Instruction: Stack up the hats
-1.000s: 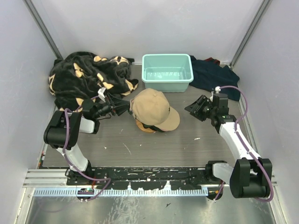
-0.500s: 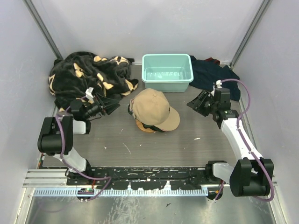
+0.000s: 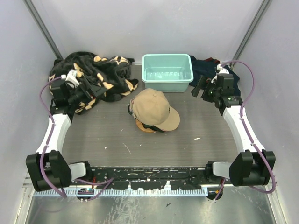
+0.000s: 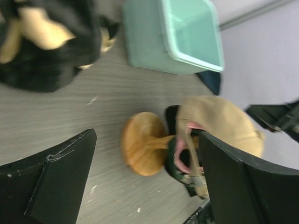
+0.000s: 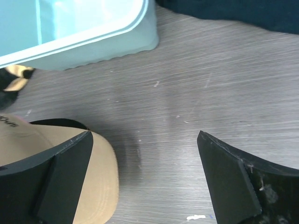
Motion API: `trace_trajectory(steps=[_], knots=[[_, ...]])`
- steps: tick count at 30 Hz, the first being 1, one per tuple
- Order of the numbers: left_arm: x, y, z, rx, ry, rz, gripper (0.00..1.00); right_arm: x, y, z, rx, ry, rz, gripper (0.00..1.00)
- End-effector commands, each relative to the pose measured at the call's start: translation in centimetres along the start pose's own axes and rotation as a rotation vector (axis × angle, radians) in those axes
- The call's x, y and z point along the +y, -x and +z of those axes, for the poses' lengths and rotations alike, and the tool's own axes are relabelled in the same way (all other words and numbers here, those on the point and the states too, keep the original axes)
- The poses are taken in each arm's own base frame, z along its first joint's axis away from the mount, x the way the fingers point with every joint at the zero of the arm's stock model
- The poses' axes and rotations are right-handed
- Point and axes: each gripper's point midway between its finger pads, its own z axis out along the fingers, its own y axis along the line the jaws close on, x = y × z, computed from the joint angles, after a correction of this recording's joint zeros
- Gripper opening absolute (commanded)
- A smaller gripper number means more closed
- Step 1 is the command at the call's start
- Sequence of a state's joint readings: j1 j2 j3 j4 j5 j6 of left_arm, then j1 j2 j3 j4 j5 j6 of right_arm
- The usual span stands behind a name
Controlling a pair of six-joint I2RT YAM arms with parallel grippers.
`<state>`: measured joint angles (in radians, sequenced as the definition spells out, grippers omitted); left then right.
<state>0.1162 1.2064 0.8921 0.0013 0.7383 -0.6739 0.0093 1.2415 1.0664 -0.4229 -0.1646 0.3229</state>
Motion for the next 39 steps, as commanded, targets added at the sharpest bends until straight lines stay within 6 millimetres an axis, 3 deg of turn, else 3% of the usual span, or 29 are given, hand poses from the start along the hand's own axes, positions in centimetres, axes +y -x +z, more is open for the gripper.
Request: trace_trajectory(steps=[1, 5, 8, 12, 15, 18, 21, 25, 29, 32, 34, 37, 39], knots=[[6.2, -0.4, -1.4, 0.044, 0.246, 0.035, 0.98, -2.0, 1.6, -0.8, -0.053, -0.182, -0.084, 1.00], [9.5, 1.4, -1.5, 0.018, 0.356, 0.107, 0.98, -3.7, 2.0, -1.4, -0.083, -0.333, -0.130, 1.00], [12.5, 2.0, -2.3, -0.034, 0.474, 0.198, 0.98, -1.9, 1.5, -1.1, -0.069, -0.240, -0.115, 1.00], [17.6, 0.7, -2.5, -0.047, 0.607, 0.262, 0.98, -0.2, 0.5, -1.0, -0.045, -0.151, -0.096, 1.00], [19.6, -0.3, -1.5, -0.055, 0.576, 0.295, 0.98, 0.0, -0.4, -1.0, -0.037, -0.124, -0.089, 1.00], [19.2, -0.7, -0.4, -0.088, 0.467, 0.411, 0.98, 0.4, -1.0, -1.2, -0.033, -0.095, -0.083, 1.00], [20.5, -0.6, -1.2, -0.200, 0.522, 0.435, 0.98, 0.4, -1.2, -1.4, -0.035, -0.088, -0.088, 1.00], [19.7, -2.1, -1.1, -0.336, 0.398, 0.479, 0.98, -0.2, -1.4, -1.7, -0.049, -0.108, -0.105, 1.00], [19.3, -2.9, -1.7, -0.346, 0.385, 0.513, 0.98, -1.1, -1.9, -1.3, -0.057, -0.137, -0.124, 1.00], [19.5, -3.6, -3.3, -0.455, 0.424, 0.539, 0.98, -1.8, -2.3, -0.3, -0.071, -0.152, -0.121, 1.00], [19.5, -3.8, -2.4, -0.466, 0.404, 0.567, 0.98, -2.1, -2.3, 0.4, -0.080, -0.164, -0.112, 1.00], [18.9, -4.3, -0.1, -0.334, 0.351, 0.614, 0.98, -2.6, -1.4, 1.2, -0.128, -0.196, -0.070, 1.00], [19.0, -4.9, 1.4, -0.249, 0.386, 0.635, 0.98, -4.1, -0.3, 1.5, -0.184, -0.283, -0.045, 1.00]])
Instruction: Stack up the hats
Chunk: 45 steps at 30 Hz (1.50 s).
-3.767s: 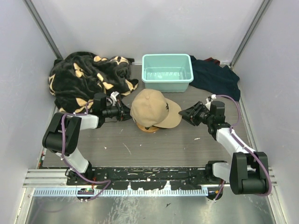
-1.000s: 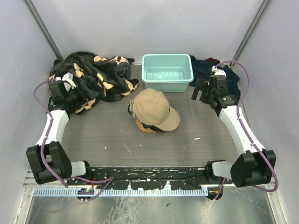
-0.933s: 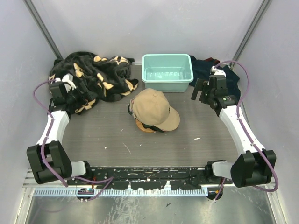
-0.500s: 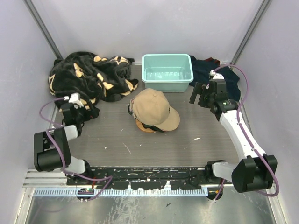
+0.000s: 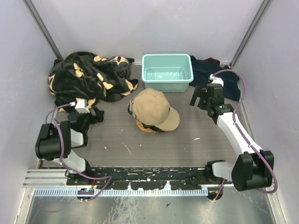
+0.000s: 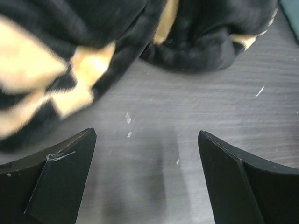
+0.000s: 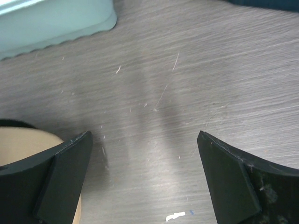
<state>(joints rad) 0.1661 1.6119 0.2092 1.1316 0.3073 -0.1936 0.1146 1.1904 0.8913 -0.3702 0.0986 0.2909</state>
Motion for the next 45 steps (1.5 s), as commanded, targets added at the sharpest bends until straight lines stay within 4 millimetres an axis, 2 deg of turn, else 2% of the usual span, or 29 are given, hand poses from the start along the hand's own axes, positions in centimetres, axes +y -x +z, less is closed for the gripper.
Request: trace_trajectory(steps=[1, 2, 5, 8, 12, 15, 17, 20, 21, 22, 23, 24, 25, 26, 28, 29, 45], knots=[[-2.4, 3.2, 2.6, -0.015, -0.061, 0.168, 0.98, -2.0, 4.8, 1.2, -0.209, -0.132, 0.057, 1.00], [-2.6, 3.2, 2.9, -0.012, -0.063, 0.182, 0.98, -2.1, 5.1, 1.7, -0.228, -0.130, 0.017, 1.00], [-2.3, 3.3, 2.8, -0.011, -0.042, 0.178, 0.98, -0.8, 4.4, 4.2, -0.200, 0.004, -0.324, 1.00], [-2.3, 3.3, 2.8, -0.011, -0.038, 0.175, 0.98, -1.7, 2.8, 6.0, -0.156, 0.023, -0.301, 1.00], [-2.3, 3.3, 2.8, -0.010, -0.037, 0.175, 0.98, -2.3, -1.2, 7.3, -0.121, 0.151, -0.320, 1.00], [-2.3, 3.3, 2.8, -0.011, -0.037, 0.175, 0.98, -3.4, -2.8, 7.6, -0.200, 0.211, -0.178, 1.00], [-2.3, 3.3, 2.8, -0.011, -0.038, 0.176, 0.98, -3.8, -2.8, 7.3, -0.325, 0.236, -0.136, 1.00], [-2.3, 3.3, 2.8, -0.012, -0.037, 0.176, 0.98, -4.4, -1.5, 6.4, -0.493, 0.217, -0.169, 1.00], [-2.3, 3.3, 2.8, -0.012, -0.037, 0.176, 0.98, -4.8, -2.5, 6.4, -0.493, 0.203, -0.167, 1.00], [-2.3, 3.3, 2.8, -0.011, -0.037, 0.176, 0.98, -4.5, -1.9, 4.7, -0.619, 0.193, -0.183, 1.00], [-2.3, 3.3, 2.8, -0.011, -0.038, 0.176, 0.98, -5.5, -2.8, 3.8, -0.670, 0.138, -0.146, 1.00], [-2.3, 3.3, 2.8, -0.012, -0.037, 0.176, 0.98, -6.0, -2.3, 2.8, -0.734, 0.118, -0.118, 1.00], [-2.3, 3.3, 2.8, -0.012, -0.038, 0.176, 0.98, -5.7, -2.5, 3.0, -0.723, 0.145, -0.123, 1.00], [-2.3, 3.3, 2.8, -0.011, -0.038, 0.176, 0.98, -5.7, -3.3, 4.2, -0.642, 0.146, -0.143, 1.00], [-2.3, 3.2, 2.8, -0.010, -0.039, 0.176, 0.98, -4.7, -3.1, 7.5, -0.506, 0.118, -0.221, 1.00], [-2.3, 3.3, 2.8, -0.011, -0.038, 0.176, 0.98, -4.2, -2.8, 7.3, -0.533, 0.086, -0.234, 1.00], [-2.3, 3.3, 2.8, -0.010, -0.037, 0.176, 0.98, -4.7, -2.9, 7.2, -0.529, 0.066, -0.207, 1.00]])
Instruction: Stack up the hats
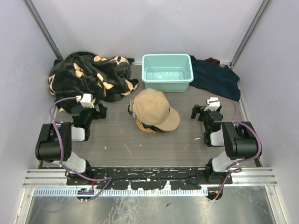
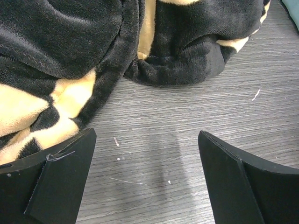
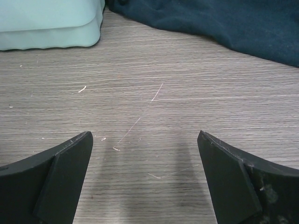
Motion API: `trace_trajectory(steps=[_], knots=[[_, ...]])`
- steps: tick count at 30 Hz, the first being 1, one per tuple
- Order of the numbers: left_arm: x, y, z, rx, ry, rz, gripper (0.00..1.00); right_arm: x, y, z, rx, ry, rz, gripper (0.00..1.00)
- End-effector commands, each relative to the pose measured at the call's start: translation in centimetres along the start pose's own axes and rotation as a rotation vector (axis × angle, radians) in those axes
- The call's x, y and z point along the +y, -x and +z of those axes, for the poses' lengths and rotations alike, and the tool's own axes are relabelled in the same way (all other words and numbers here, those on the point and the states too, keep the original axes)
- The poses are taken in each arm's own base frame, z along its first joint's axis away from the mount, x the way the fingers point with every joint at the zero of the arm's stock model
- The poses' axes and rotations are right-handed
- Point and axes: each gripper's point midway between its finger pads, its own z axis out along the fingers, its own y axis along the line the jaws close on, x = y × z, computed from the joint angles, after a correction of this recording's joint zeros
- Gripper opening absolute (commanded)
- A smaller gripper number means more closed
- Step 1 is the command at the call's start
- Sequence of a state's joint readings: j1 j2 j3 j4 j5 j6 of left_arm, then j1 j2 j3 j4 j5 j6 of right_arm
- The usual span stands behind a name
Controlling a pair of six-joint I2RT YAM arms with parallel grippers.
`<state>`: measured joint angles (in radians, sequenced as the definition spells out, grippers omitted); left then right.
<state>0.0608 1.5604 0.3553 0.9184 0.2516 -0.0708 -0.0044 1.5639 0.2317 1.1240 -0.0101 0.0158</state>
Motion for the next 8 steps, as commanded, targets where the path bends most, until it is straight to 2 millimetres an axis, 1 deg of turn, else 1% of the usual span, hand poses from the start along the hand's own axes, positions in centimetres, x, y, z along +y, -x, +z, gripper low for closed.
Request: trace_trajectory(steps=[1, 6, 8], knots=[[0.20, 1.16, 0.13, -0.039, 0.008, 0.031, 0.98, -0.40, 2.19, 0.09, -0.075, -0.020, -0.015, 1.00], [0.21, 1.11, 0.12, -0.038, 0.007, 0.031, 0.98, -0.36, 2.09, 0.48, -0.066, -0.017, -0.016, 1.00], [0.22, 1.12, 0.12, -0.038, 0.009, 0.031, 0.98, -0.41, 2.20, 0.08, -0.076, -0.020, -0.017, 1.00]])
